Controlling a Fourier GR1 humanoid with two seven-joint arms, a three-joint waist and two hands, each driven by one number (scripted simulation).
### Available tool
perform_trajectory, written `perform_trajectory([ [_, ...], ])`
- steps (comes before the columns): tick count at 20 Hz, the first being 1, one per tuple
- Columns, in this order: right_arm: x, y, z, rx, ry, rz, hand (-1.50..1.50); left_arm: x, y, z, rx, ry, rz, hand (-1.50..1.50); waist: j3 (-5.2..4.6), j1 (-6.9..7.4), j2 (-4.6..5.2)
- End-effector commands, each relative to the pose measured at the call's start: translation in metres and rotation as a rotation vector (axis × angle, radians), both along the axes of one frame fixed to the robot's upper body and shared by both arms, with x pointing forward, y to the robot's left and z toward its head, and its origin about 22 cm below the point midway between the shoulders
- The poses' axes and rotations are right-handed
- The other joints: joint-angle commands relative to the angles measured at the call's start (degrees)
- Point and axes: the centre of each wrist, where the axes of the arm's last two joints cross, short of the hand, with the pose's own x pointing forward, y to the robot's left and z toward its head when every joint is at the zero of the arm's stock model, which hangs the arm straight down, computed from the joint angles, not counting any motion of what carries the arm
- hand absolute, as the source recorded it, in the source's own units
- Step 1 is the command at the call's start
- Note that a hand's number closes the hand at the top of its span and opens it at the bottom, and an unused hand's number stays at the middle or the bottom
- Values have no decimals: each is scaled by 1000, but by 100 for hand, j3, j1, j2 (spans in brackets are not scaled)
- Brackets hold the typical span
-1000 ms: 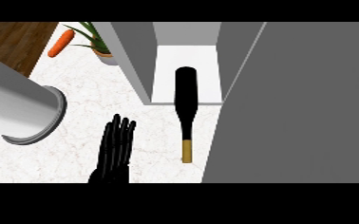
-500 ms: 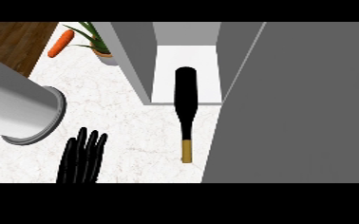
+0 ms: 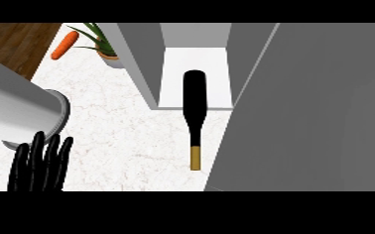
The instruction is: Pick up the wine, place it into the cabinet and close the cabinet
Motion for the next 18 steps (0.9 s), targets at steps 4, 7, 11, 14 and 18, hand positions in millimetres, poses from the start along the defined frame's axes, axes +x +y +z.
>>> perform_trajectory([
  [4, -38, 10, 23, 53, -87, 154, 150, 2, 51, 15, -11, 9, 18, -150, -3, 6, -2],
  [7, -42, 29, 24, 66, -85, 166, 150, 2, 63, 15, -4, -7, 22, -150, -7, 23, -6],
  [11, -54, 39, 28, 88, -75, 183, 150, 10, 77, 26, 38, -6, 43, -150, -6, -14, -9],
  [14, -60, 49, 24, 84, -52, 179, 150, 10, 89, 28, 27, -4, 35, -150, -11, -33, -34],
  [18, -56, 72, 12, 89, -83, 143, 150, 15, 98, 31, 39, -9, 40, -150, -11, -34, -35],
])
